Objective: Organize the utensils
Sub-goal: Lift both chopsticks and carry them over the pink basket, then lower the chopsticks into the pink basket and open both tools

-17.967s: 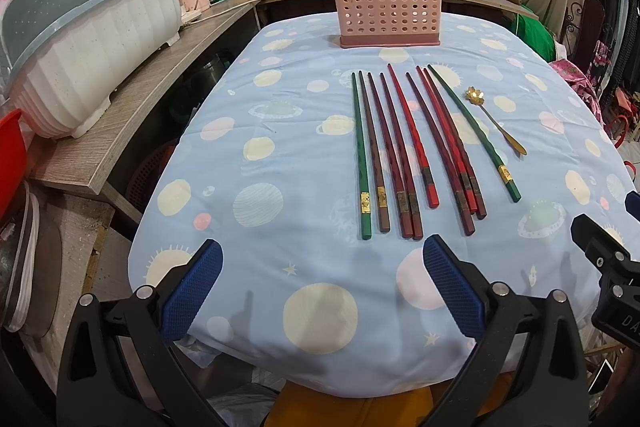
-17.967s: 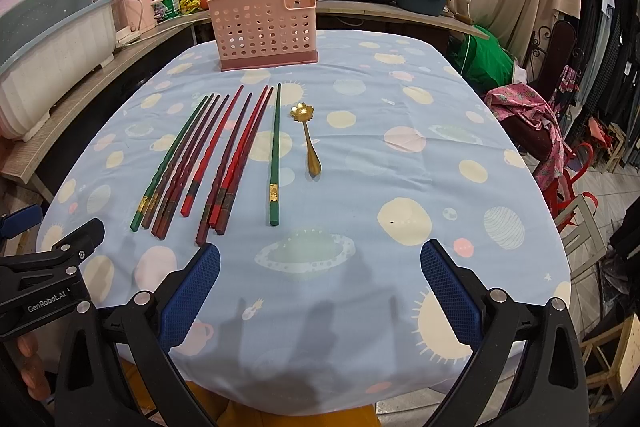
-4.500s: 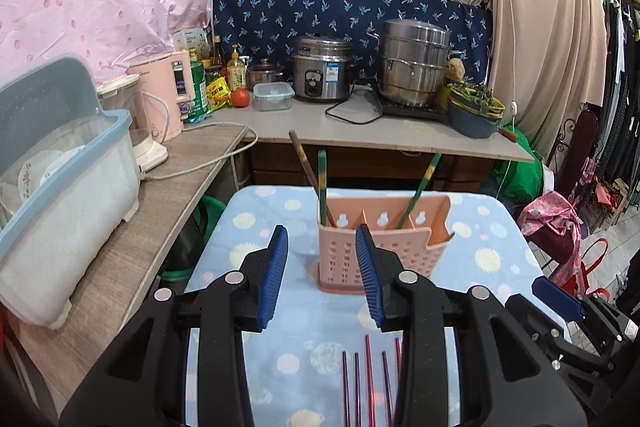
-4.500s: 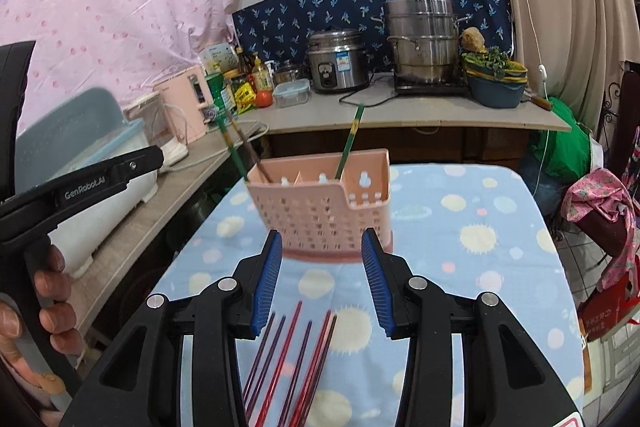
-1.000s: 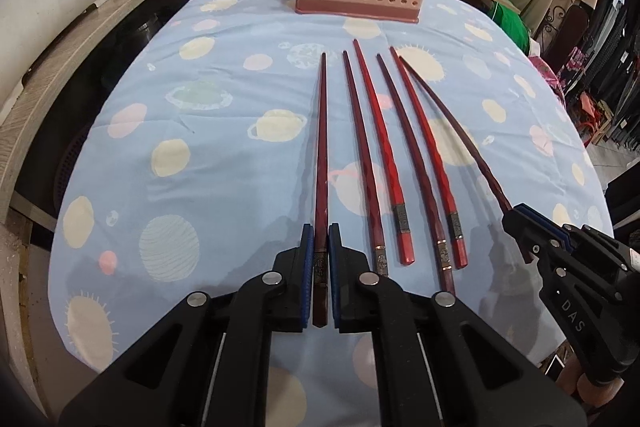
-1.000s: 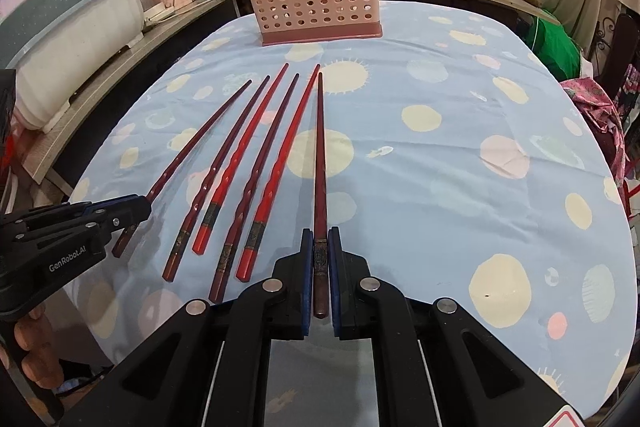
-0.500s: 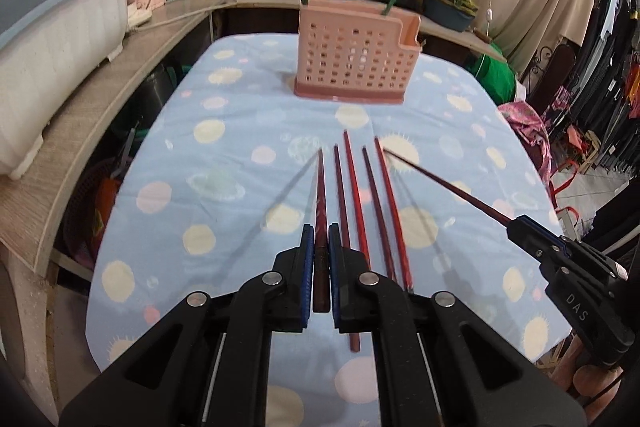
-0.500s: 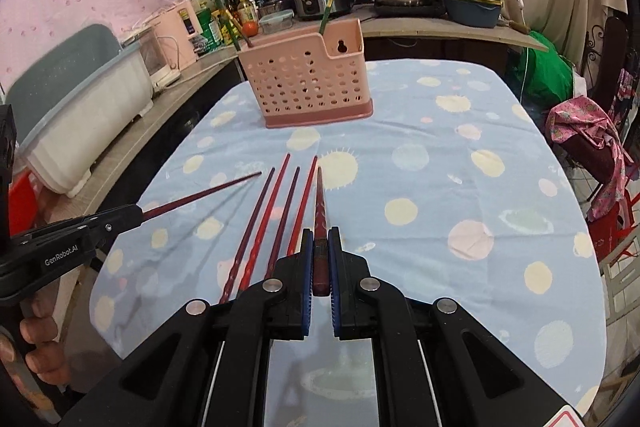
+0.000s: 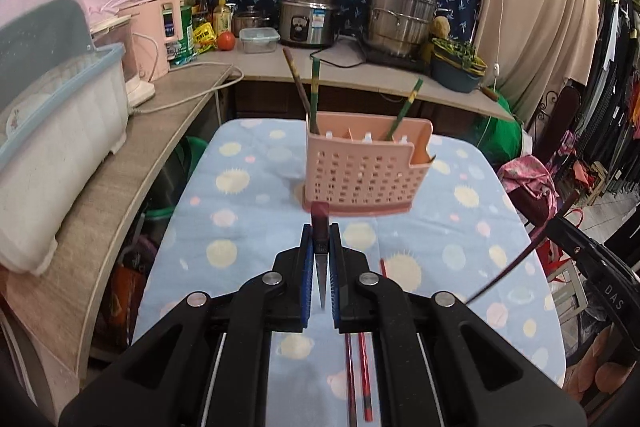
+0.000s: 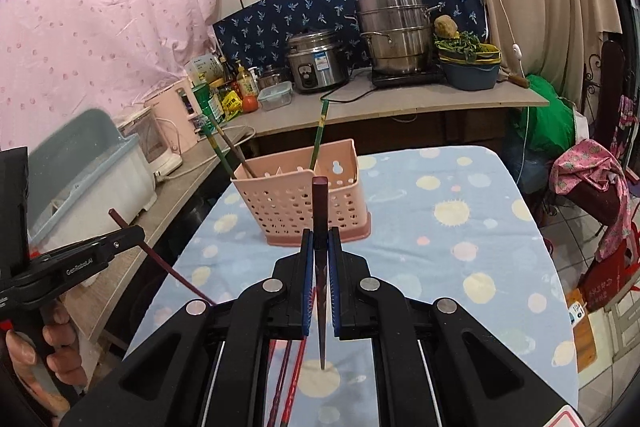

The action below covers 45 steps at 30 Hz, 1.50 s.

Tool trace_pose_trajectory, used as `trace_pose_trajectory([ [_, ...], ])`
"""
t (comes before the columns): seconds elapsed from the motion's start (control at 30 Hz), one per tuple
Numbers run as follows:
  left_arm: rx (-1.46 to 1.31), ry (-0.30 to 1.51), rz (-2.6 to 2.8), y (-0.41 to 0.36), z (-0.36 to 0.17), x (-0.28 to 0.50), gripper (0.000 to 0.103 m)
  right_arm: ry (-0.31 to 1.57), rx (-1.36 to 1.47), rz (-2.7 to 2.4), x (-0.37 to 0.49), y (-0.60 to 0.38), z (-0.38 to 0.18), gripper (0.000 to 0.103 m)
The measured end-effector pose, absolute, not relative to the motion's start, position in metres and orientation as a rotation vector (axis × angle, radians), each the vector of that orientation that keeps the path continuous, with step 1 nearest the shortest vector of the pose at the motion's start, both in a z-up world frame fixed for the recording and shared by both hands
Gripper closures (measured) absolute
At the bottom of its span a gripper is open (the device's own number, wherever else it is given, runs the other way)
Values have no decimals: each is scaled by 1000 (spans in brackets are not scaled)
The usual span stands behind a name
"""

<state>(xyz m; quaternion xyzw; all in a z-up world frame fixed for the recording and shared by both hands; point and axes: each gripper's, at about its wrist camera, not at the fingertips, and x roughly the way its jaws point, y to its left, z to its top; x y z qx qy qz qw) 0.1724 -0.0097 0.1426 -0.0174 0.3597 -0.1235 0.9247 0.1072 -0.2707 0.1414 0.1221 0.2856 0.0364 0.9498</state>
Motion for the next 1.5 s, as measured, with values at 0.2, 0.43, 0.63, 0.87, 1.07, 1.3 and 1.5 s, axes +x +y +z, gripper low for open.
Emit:
trace_pose_trajectory([
  [0.2,-37,699,-263,-16,170,197,96,521,256,86,130,-273,168,96],
  [0.43,-58,586,-268,-25,222,229,96,405,301,105,169,-282,207,96],
  [0.63,-96,489,-267,-31,261,256,96,319,326,119,211,-287,236,96],
  [0.87,-96,424,-244,-42,269,290,96,306,317,108,256,-279,243,96],
  [1.07,-87,460,-234,-47,246,315,96,381,313,101,283,-275,213,96],
  [1.3,-80,524,-234,-51,214,328,96,467,305,101,300,-271,174,96],
  [1.5,-69,550,-233,-56,199,334,96,515,288,106,308,-266,157,96],
])
